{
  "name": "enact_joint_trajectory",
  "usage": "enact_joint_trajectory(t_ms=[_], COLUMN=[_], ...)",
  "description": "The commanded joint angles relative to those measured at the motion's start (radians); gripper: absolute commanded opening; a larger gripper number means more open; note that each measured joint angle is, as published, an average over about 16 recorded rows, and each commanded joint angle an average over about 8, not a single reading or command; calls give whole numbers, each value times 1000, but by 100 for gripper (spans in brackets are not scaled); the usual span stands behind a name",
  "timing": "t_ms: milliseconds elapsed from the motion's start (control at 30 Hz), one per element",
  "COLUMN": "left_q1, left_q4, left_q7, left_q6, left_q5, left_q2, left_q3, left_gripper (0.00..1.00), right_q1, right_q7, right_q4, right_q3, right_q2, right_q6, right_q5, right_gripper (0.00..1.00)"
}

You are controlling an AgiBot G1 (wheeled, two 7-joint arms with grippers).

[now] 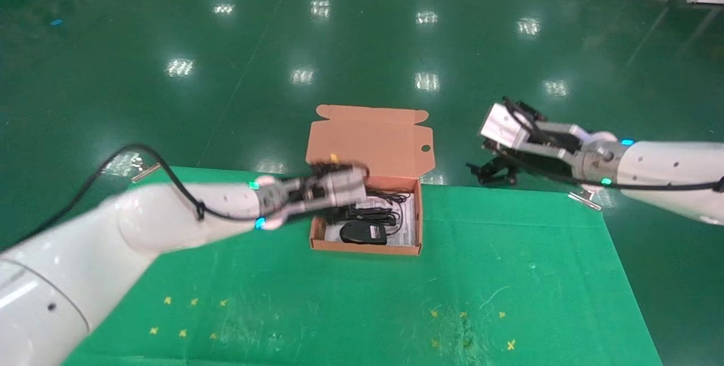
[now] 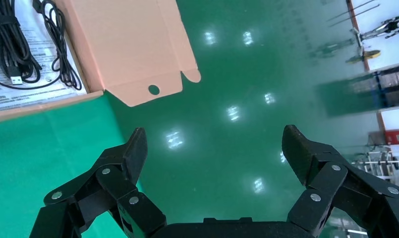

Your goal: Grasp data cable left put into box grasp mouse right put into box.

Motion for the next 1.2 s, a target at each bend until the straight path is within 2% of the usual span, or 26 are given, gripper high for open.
enact_joint_trajectory(t_ms=[33,300,1100,1200], left_q1=[-25,-6,209,224], left_q4=[4,-43,-309,-327], left_q7=[-9,-27,-98,-103], left_q6=[-22,37,452,481], left_q5=[5,-60,-409,-433], left_q2=[-3,-54,-334,-353], left_q3=[-4,-64,-366,-387], left_gripper=[100,100,100,100], right_q1=[16,-4,-254,-272], right_q7=[-5,-10,-33,-34], right_q4=[7,30,160,169], right_q3=[-3,39,402,428], right_q2=[4,20,116,123], right_q6=[3,-50,-437,-464], right_q5=[-19,9,345,369], right_gripper=[100,100,100,100])
